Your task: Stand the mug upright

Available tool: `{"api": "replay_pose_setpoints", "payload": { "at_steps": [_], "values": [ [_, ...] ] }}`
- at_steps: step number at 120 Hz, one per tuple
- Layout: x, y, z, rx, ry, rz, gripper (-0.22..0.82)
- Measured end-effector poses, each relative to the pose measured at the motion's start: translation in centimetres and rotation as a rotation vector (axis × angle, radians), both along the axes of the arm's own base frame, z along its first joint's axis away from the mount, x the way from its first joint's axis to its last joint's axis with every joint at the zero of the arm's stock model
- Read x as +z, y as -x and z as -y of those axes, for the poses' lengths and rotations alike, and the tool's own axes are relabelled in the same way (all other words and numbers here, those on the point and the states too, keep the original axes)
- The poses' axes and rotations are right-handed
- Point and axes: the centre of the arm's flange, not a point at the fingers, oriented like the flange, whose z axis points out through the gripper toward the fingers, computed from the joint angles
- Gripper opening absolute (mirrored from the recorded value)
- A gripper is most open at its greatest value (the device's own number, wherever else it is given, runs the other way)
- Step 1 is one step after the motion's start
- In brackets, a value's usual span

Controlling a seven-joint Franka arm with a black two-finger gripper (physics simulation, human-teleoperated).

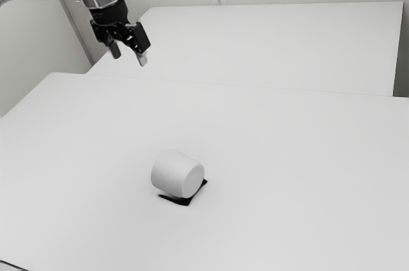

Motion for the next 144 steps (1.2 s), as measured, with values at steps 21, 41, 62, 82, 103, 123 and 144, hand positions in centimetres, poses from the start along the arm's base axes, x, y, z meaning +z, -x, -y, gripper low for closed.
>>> {"api": "replay_pose_setpoints", "payload": {
  "at_steps": [21, 41, 62, 82, 103, 123, 144],
  "values": [
    [-1.3, 0.1, -0.8, 0.024, 0.020, 0.000, 0.60],
    [-11.0, 1.5, -6.4, 0.170, 0.220, -0.143, 0.60],
    [-18.9, 3.1, -15.5, 0.409, 0.557, -0.144, 0.60],
    [-25.3, 3.3, -17.7, 0.502, 0.808, -0.101, 0.60],
    [-30.6, 4.5, -15.9, 0.502, 0.999, -0.065, 0.60],
    [-33.8, 5.2, -13.1, 0.420, 1.063, -0.064, 0.60],
    [-34.4, 5.3, -12.4, 0.275, 1.034, -0.043, 0.60]
  ]
}}
